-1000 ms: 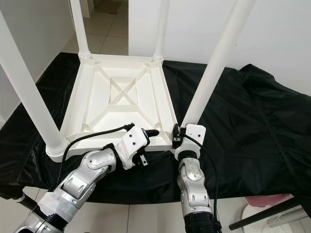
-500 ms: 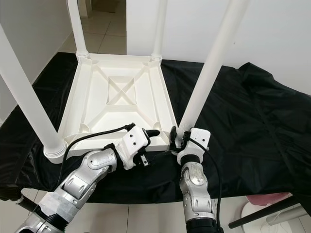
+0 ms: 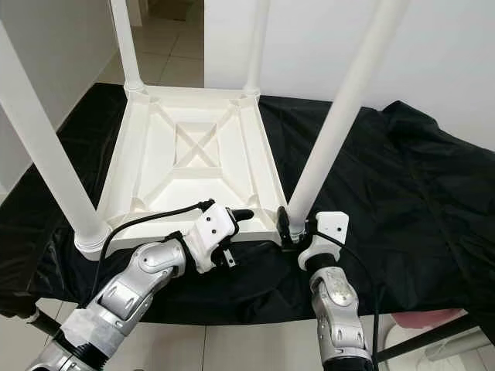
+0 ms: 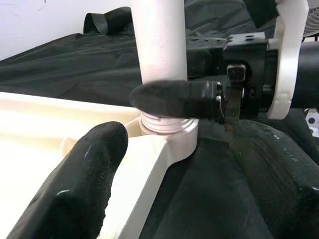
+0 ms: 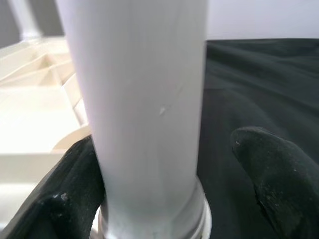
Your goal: Building children table
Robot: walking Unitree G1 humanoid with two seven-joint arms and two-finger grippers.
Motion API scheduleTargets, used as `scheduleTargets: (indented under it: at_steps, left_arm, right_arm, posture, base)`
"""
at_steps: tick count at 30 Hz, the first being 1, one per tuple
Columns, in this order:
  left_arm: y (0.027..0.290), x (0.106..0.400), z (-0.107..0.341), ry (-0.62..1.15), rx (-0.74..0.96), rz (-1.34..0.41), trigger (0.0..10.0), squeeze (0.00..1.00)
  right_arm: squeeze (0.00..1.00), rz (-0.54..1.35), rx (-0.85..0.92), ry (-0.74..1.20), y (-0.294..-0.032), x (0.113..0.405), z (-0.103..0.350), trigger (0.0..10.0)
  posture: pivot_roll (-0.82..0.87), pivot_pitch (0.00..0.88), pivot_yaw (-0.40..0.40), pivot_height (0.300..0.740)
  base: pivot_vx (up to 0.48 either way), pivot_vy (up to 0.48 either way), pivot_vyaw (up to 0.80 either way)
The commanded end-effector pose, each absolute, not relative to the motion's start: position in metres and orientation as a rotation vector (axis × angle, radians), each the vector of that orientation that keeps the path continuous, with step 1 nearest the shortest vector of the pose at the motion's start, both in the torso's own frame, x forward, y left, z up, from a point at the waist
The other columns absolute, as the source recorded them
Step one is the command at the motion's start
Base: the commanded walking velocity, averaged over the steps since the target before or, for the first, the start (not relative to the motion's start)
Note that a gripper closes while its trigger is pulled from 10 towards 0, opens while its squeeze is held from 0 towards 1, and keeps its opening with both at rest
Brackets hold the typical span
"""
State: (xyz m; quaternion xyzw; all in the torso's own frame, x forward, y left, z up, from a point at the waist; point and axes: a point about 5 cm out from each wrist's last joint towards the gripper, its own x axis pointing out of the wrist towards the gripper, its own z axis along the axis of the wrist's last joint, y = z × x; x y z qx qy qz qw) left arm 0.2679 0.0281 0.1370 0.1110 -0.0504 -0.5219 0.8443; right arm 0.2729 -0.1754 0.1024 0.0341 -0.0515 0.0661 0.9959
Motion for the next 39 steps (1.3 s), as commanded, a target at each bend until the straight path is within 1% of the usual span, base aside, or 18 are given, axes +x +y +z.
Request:
scheduleTargets:
  at_steps: [1,4,10,14,22,23,24,32,39]
  left_arm:
    - [0.027,0.264,0.135,-0.102,0.254,-1.150,10.0,0.00]
    - [0.030,0.261,0.133,-0.093,0.267,-1.168,10.0,0.00]
    - [0.032,0.260,0.132,-0.091,0.274,-1.180,10.0,0.00]
    - [0.033,0.262,0.134,-0.095,0.277,-1.180,10.0,0.00]
    - [0.031,0.262,0.134,-0.098,0.280,-1.186,10.0,0.00]
    - [0.031,0.262,0.134,-0.099,0.282,-1.186,10.0,0.00]
    - [0.032,0.262,0.134,-0.100,0.284,-1.184,10.0,0.00]
    - [0.033,0.261,0.133,-0.098,0.286,-1.179,10.0,0.00]
    - [0.033,0.260,0.133,-0.098,0.286,-1.183,10.0,0.00]
  right_arm:
    - [0.00,0.166,0.057,-0.103,-0.180,0.275,0.101,10.0]
    - [0.00,0.238,0.004,-0.115,-0.180,0.280,0.103,10.0]
    - [0.00,0.296,-0.012,-0.121,-0.179,0.283,0.104,10.0]
    - [0.00,0.464,-0.033,-0.113,-0.170,0.292,0.106,10.0]
    - [0.00,0.544,-0.067,-0.120,-0.168,0.301,0.111,10.0]
    - [0.00,0.555,-0.083,-0.121,-0.170,0.304,0.112,5.8]
    - [0.00,0.556,-0.092,-0.120,-0.174,0.307,0.113,0.0]
    - [0.00,0.569,-0.104,-0.103,-0.188,0.305,0.110,0.0]
    - [0.00,0.565,-0.096,-0.100,-0.190,0.304,0.107,0.0]
  posture:
    - [-0.03,0.000,-0.091,0.740]
    - [-0.02,0.000,-0.090,0.740]
    - [-0.02,0.000,-0.089,0.740]
    - [-0.01,0.000,-0.091,0.740]
    - [0.00,0.000,-0.093,0.740]
    - [0.00,0.000,-0.096,0.740]
    - [0.00,0.000,-0.096,0.740]
    - [0.01,0.000,-0.097,0.740]
    - [0.00,0.000,-0.088,0.740]
  base:
    - [0.000,0.000,0.00]
    - [0.000,0.000,0.00]
    - [0.000,0.000,0.00]
    - [0.000,0.000,0.00]
    - [0.000,0.000,0.00]
    - [0.000,0.000,0.00]
    - [0.000,0.000,0.00]
    - [0.000,0.000,0.00]
    - [0.000,0.000,0.00]
